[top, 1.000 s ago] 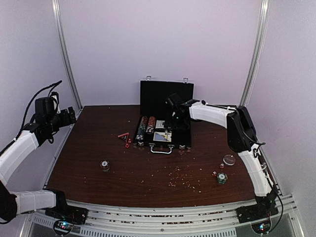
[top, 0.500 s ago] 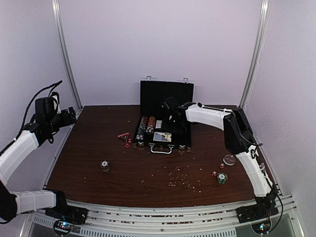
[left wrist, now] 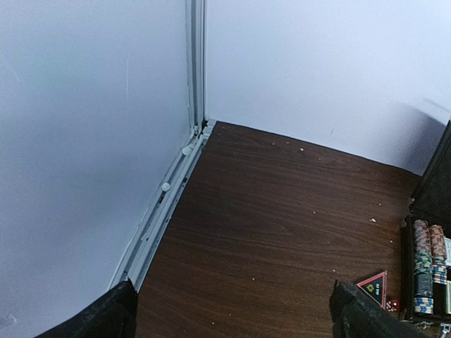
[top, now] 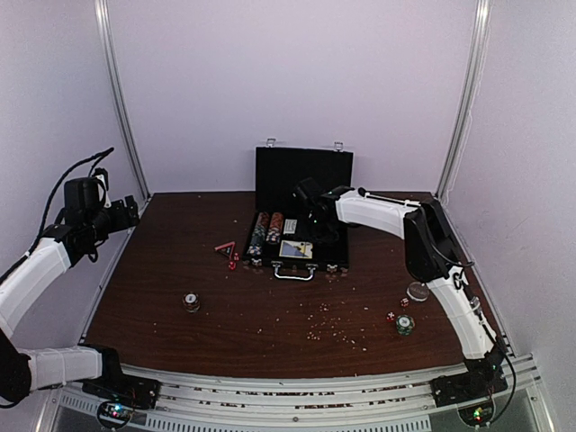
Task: Pack up texas hold em set
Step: Adjust the dice in the slot.
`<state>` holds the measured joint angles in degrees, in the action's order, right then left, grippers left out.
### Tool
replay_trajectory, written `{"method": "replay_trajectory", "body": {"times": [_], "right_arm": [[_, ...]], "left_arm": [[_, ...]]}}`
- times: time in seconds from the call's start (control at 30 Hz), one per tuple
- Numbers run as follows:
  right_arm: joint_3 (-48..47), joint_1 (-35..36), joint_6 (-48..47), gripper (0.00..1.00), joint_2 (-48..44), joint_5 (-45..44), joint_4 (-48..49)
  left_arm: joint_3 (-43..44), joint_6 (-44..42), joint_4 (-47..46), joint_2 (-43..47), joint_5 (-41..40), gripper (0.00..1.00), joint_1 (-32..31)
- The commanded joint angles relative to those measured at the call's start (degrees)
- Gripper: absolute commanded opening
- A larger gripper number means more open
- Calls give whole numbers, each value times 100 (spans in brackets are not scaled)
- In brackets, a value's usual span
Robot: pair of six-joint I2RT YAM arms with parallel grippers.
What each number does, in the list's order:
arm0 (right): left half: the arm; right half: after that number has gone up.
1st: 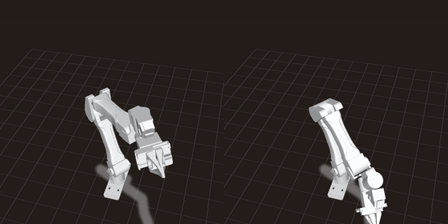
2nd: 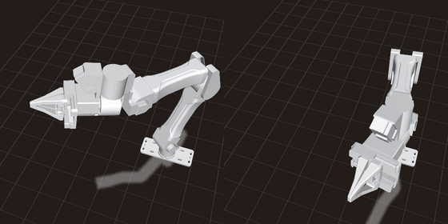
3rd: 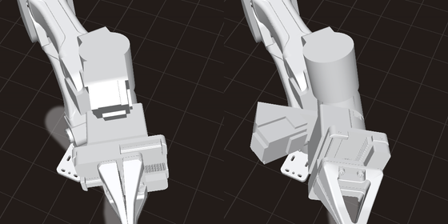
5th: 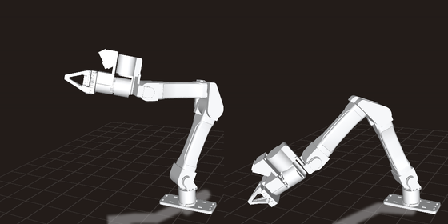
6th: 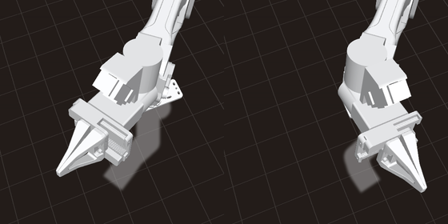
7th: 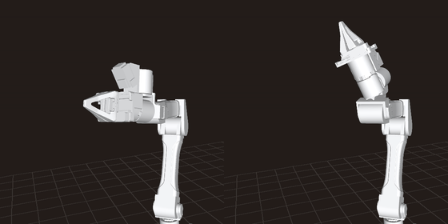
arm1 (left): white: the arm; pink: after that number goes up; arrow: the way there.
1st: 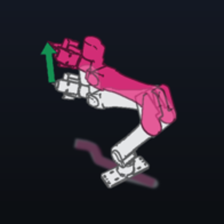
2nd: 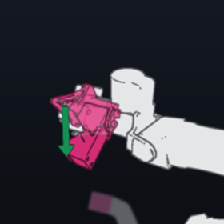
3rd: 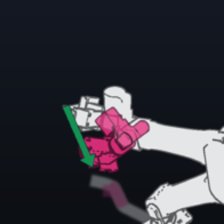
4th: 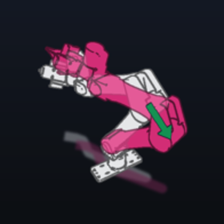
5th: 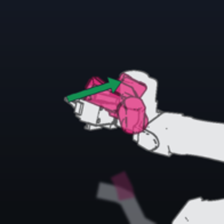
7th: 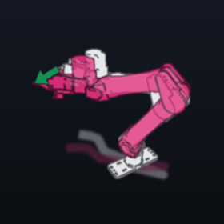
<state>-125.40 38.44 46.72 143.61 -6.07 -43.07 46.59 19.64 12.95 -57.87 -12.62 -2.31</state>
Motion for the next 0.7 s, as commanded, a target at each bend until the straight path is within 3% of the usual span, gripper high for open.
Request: {"method": "replay_trajectory", "body": {"times": [0.0, 0.5, 0.6, 0.67], "right_arm": [[-10, -3, 187, 67, 314, -243, -391], [94, -3, 312, 54, 239, -398, -493], [103, -3, 273, 57, 214, -381, -432], [104, -3, 170, 64, 180, -320, -334]], "left_arm": [[-70, 66, -120, 47, 18, 98, -16], [-141, 84, -101, 144, 14, 98, -21], [-141, 83, -100, 145, 22, 98, -23], [-141, 75, -108, 140, 27, 98, -23]]}}
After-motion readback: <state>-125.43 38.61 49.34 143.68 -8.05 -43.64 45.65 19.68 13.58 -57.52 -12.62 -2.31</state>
